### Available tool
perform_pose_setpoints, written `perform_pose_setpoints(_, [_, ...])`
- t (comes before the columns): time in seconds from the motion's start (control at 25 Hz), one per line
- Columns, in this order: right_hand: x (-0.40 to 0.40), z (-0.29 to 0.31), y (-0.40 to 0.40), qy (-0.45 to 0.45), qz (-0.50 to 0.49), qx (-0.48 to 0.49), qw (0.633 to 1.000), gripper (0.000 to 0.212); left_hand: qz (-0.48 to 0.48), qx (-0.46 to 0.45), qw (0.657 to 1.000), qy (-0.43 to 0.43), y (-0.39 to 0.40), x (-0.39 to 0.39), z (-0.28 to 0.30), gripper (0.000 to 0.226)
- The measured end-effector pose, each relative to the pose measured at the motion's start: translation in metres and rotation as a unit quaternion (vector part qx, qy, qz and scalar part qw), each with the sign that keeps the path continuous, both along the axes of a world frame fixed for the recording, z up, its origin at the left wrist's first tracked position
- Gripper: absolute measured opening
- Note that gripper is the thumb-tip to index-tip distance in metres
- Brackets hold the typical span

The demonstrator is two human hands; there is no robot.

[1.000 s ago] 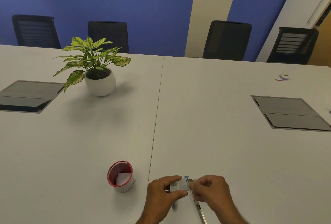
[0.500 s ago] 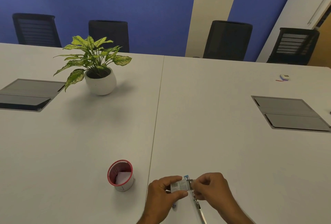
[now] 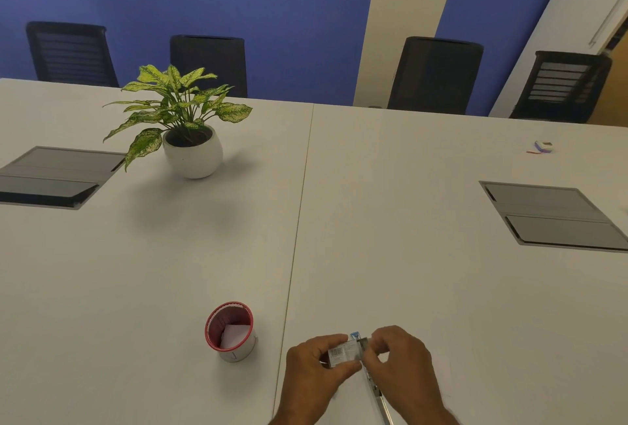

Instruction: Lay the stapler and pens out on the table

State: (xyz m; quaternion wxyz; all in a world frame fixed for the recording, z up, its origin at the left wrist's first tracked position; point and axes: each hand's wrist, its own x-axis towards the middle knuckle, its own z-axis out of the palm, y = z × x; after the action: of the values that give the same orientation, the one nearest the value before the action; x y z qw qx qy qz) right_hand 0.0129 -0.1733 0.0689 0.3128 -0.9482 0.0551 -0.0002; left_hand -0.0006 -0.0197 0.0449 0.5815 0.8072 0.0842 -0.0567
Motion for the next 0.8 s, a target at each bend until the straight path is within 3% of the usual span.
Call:
perform_pose_setpoints(0.12, [0.0,-0.004,-0.001,-0.054,0.011,0.014,0.998,0.012,0.007,-0.004,1.0,0.002,0.001,0.0,0.001,0.04])
perform_pose_setpoints(0.28, [0.003,0.001,-0.004,-0.071,-0.088,0.183,0.977,0.021,0.012,-0.021,1.0,0.008,0.005,0.002,0.002,0.04])
perform_pose_setpoints(0.4, [0.01,0.003,-0.014,-0.019,-0.2,0.352,0.914,0.014,0.013,-0.031,0.999,0.011,0.007,0.004,0.0,0.04])
perform_pose_setpoints(0.52, [0.014,0.007,-0.02,0.039,-0.232,0.505,0.83,0.017,0.013,-0.034,0.999,0.008,0.007,0.005,0.0,0.04])
perform_pose_setpoints(0.72, [0.016,0.006,-0.018,0.185,-0.292,0.607,0.716,0.017,0.011,-0.038,0.999,0.0,0.003,0.007,0.001,0.041])
perform_pose_setpoints(0.8, [0.017,0.004,-0.018,0.245,-0.285,0.609,0.698,0.02,0.012,-0.041,0.999,-0.004,0.002,0.008,0.002,0.044])
